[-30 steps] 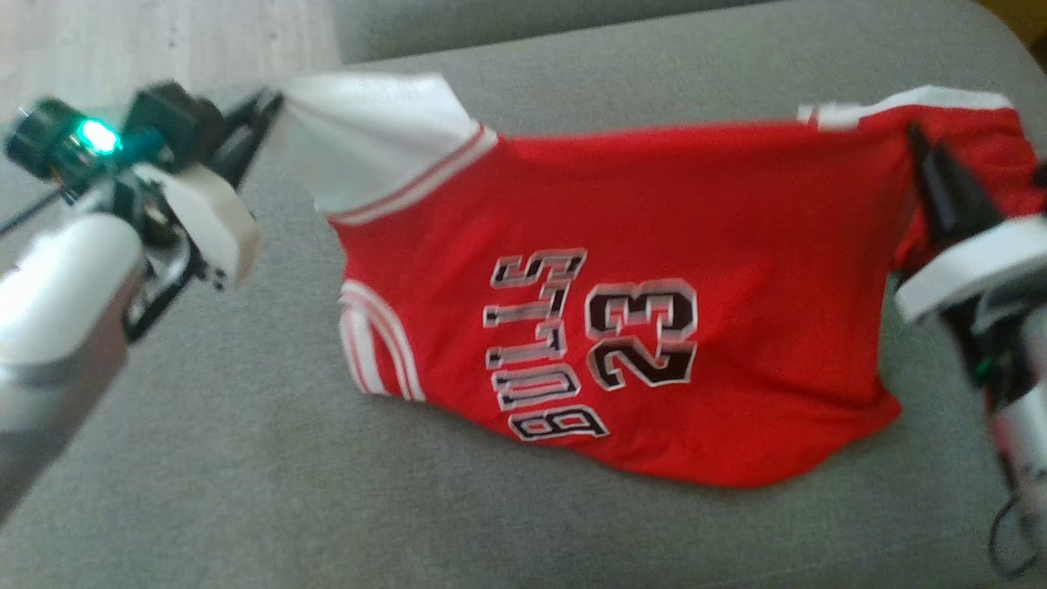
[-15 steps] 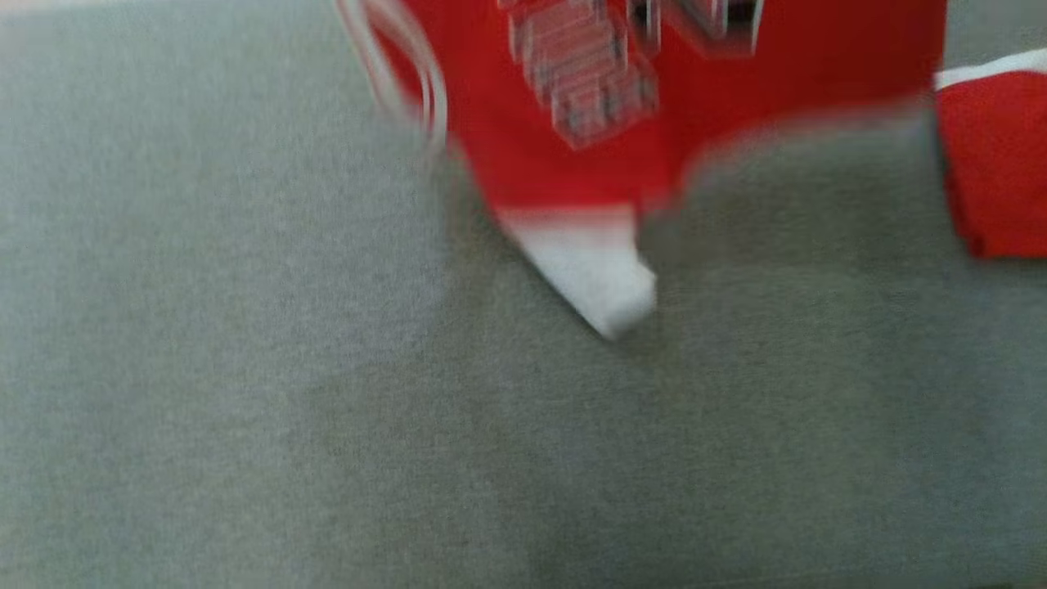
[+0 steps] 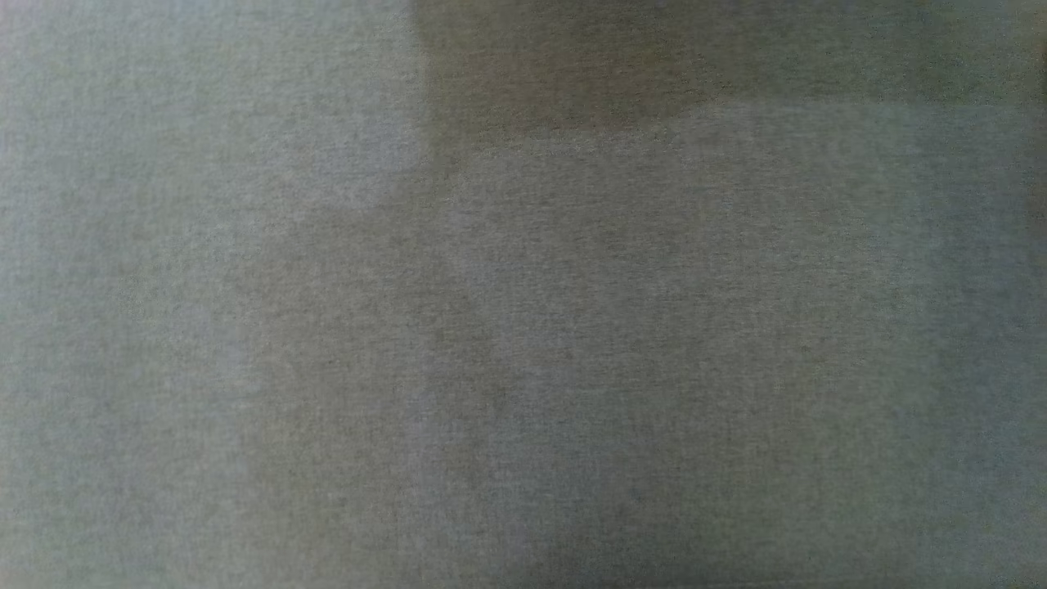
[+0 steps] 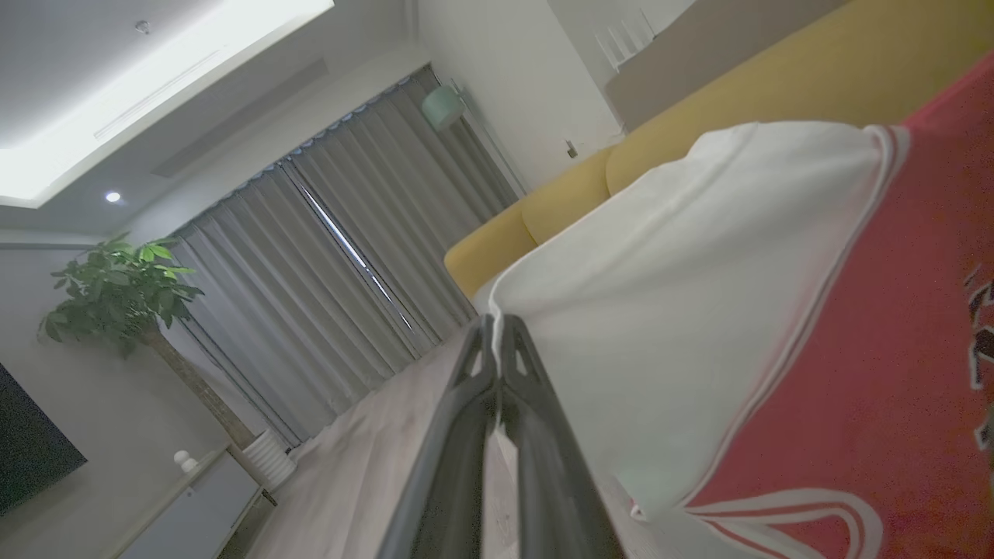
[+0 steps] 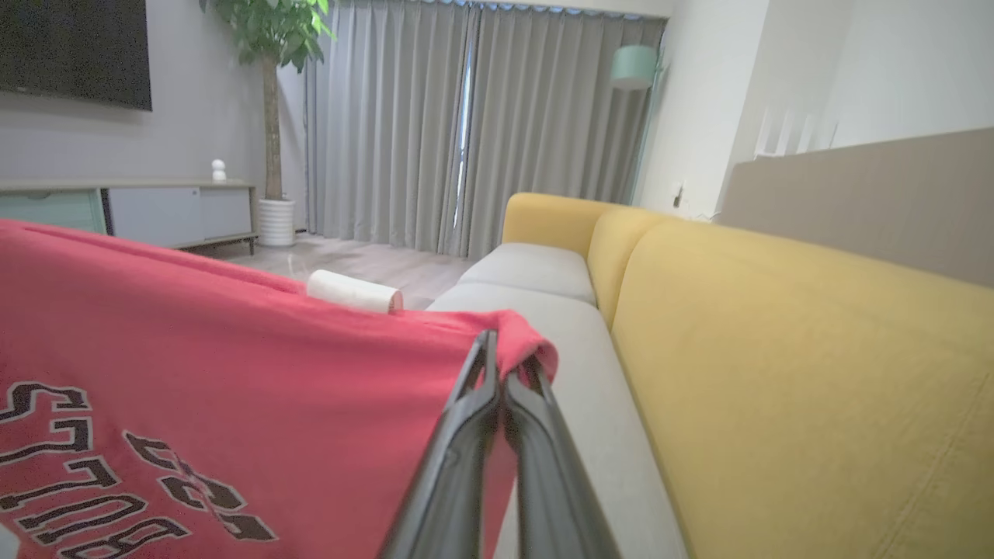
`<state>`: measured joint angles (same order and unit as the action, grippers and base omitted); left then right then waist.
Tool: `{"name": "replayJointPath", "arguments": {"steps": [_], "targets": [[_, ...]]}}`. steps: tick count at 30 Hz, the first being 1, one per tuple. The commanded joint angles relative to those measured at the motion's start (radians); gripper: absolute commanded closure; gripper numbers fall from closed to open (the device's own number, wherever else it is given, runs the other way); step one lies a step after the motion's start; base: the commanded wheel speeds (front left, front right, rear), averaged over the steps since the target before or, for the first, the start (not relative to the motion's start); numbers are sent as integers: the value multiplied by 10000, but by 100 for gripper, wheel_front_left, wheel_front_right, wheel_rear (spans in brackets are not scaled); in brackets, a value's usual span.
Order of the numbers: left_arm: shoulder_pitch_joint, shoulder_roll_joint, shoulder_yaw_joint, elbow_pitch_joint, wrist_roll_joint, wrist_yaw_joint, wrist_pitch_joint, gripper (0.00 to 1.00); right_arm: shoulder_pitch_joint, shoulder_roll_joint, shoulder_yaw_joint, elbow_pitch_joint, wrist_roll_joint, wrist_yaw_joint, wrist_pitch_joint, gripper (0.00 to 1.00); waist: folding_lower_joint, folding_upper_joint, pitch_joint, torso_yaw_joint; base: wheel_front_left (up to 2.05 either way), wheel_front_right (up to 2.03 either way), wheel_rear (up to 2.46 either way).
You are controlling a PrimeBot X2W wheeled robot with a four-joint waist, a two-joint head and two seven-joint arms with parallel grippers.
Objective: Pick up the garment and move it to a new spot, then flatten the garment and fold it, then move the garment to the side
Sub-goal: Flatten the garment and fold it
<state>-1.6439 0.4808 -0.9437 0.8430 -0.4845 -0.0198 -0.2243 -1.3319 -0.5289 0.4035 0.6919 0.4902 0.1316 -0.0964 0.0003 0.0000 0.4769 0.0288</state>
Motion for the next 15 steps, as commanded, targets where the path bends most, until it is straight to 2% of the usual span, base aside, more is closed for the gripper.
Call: {"name": "replayJointPath", "arguments": {"steps": [1, 5, 8, 15], "targets": [[198, 394, 192, -76, -69, -5, -129, 100, 393, -208, 67, -48, 147, -9, -230, 100, -3, 0, 82, 111, 0, 0, 0], [1352, 480, 112, -384, -197, 32, -281, 100, 1156, -259, 244, 371, 461, -9, -668, 100, -3, 0, -17, 188, 0, 0, 0], [2734, 732, 88, -1049, -310, 260, -349, 100, 2094, -328, 378, 608, 866, -9, -1091, 100, -3, 0, -361, 214, 0, 0, 0], [7035, 1935, 445, -3845, -1090, 1287, -372, 100, 5145, -679, 332, 92, 1631, -9, -1601, 100, -3, 0, -1625, 131, 0, 0, 0]]}}
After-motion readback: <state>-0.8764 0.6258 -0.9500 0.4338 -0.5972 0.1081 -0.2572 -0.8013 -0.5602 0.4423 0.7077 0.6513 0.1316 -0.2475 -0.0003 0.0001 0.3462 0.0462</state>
